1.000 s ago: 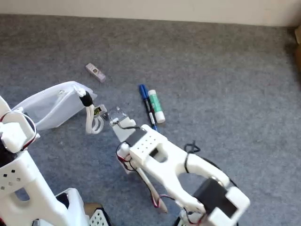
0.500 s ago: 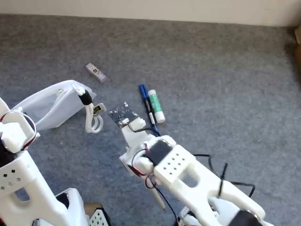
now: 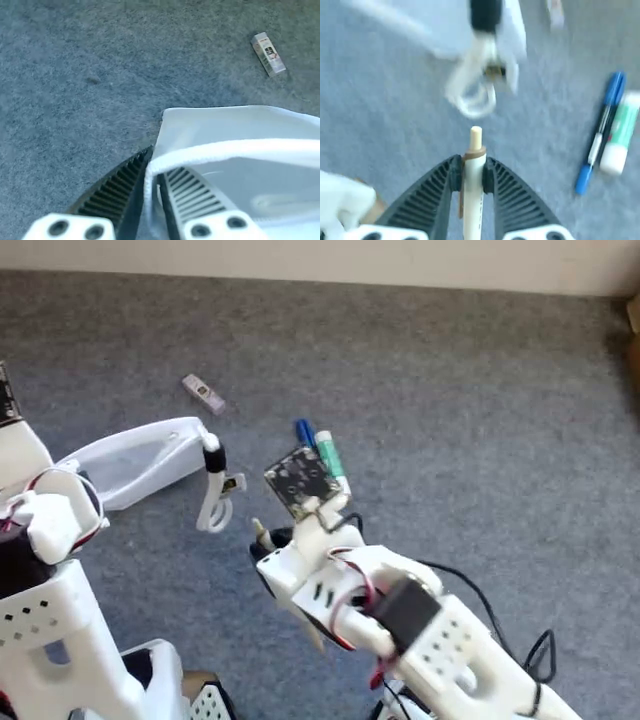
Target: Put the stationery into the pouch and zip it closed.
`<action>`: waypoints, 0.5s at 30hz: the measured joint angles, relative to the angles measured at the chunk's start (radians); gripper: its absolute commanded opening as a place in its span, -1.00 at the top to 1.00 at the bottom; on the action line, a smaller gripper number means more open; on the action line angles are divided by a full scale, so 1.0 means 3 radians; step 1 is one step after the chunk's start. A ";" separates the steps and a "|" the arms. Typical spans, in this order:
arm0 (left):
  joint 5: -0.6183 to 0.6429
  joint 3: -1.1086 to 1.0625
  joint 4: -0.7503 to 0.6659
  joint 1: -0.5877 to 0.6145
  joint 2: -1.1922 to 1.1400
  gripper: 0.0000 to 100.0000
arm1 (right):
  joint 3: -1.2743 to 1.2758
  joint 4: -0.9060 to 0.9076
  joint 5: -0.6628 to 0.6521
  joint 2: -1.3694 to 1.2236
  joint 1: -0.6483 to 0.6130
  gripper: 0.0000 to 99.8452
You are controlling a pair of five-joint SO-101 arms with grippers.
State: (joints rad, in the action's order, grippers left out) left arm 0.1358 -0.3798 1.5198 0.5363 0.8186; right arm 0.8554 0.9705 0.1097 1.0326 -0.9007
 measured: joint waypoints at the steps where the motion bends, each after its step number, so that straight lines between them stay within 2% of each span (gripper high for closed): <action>1: 0.0005 0.0000 0.0000 -0.0041 0.0000 0.99 | 0.0000 -0.0036 0.0000 0.0092 0.0000 0.99; 15: 0.0010 -0.0031 0.0000 -0.0486 0.0000 0.99 | 0.0000 -0.0977 0.0000 0.0941 0.0000 0.99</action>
State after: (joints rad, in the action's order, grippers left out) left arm 0.1389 -0.3890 1.5198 0.3905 0.8186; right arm 0.8554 0.6774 0.1097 1.3149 -0.9007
